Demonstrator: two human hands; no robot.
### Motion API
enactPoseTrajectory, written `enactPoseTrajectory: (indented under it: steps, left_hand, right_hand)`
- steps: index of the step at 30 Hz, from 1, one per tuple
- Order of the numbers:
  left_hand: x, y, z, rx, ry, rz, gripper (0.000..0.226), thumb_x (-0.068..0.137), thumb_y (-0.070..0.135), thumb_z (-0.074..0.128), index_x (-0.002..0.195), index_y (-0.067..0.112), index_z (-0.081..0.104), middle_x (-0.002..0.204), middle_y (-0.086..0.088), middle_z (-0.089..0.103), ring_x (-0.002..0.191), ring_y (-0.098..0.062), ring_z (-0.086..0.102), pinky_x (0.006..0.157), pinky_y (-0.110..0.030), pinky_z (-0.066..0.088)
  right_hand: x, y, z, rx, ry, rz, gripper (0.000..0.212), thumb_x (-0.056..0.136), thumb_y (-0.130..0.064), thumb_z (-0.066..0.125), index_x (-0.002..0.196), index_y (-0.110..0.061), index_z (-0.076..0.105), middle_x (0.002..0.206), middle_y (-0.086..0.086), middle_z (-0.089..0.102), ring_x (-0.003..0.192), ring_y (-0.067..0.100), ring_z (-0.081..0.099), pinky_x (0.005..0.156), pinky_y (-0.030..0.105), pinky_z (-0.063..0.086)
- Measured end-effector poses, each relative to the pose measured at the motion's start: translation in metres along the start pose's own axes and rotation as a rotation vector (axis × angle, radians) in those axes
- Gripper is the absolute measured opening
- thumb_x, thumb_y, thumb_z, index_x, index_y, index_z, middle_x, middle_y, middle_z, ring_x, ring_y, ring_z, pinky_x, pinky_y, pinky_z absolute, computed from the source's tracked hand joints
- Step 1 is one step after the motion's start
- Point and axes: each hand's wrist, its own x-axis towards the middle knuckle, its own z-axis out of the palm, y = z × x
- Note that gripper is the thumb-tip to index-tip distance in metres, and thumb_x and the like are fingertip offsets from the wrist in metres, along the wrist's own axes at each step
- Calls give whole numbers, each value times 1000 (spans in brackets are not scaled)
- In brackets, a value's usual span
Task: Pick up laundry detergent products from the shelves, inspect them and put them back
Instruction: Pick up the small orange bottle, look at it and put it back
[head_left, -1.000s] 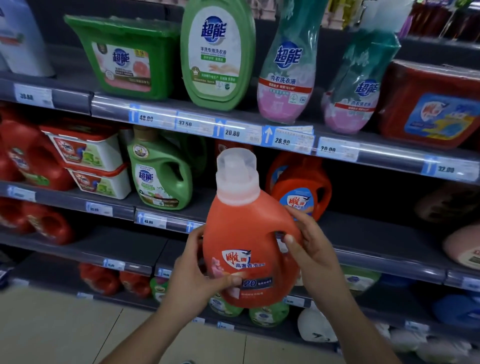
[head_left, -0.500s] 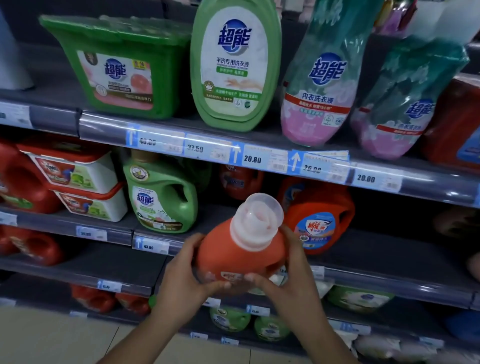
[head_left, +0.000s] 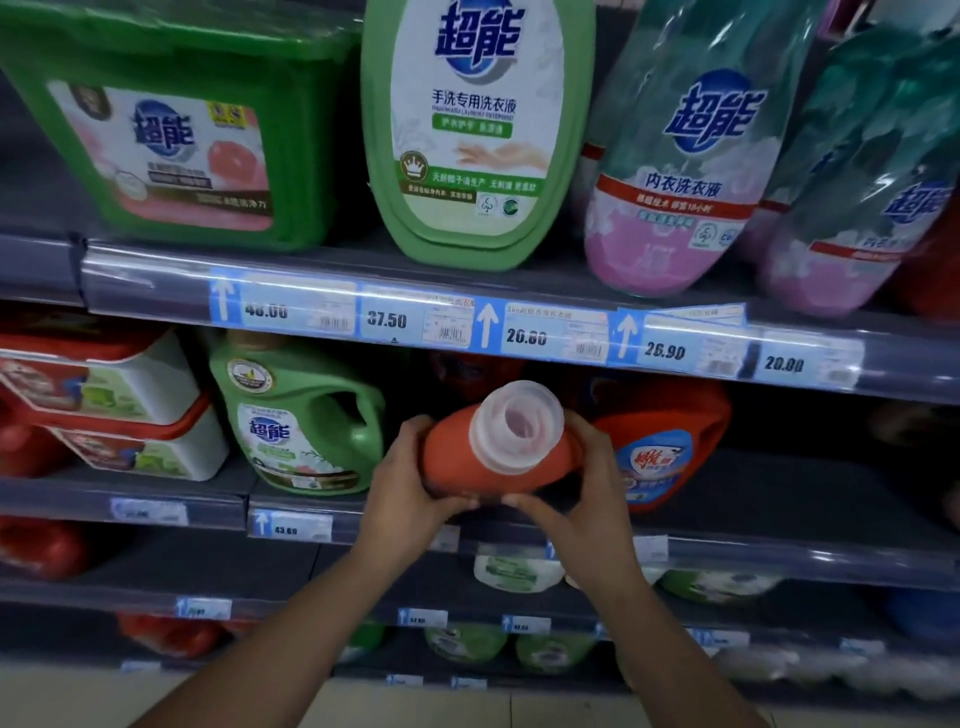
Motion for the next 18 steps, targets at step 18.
enactPoseTrajectory:
  steps: [18]
  left_hand:
    - [25, -15, 6, -110, -92, -49, 85, 83, 42, 83, 149, 48, 31, 130, 15, 66, 114, 2, 66, 95, -24, 58]
  right_hand:
    - [53, 32, 21, -205, -54, 219, 90, 88, -51, 76, 159, -32, 25, 149, 8, 45, 138, 25, 43, 99, 38, 44]
